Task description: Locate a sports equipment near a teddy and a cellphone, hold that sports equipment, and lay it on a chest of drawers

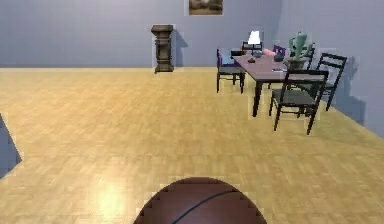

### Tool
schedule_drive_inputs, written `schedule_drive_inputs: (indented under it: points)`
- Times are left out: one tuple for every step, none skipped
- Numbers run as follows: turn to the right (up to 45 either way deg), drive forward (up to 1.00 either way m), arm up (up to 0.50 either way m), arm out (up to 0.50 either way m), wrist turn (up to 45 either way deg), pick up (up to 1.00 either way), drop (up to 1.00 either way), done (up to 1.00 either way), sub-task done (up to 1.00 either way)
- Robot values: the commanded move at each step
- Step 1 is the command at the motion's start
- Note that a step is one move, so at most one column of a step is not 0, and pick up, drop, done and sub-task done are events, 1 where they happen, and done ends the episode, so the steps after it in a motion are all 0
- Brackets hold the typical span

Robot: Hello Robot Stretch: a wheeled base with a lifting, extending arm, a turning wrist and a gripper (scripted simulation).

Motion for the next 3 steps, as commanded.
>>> schedule_drive_inputs:
  points:
    - [-30.0,0.0,0.0,0.0,0.0,0.0,0.0,0.0,0.0]
    - [0.0,1.0,0.0,0.0,0.0,0.0,0.0,0.0,0.0]
    - [-3.0,0.0,0.0,0.0,0.0,0.0,0.0,0.0,0.0]
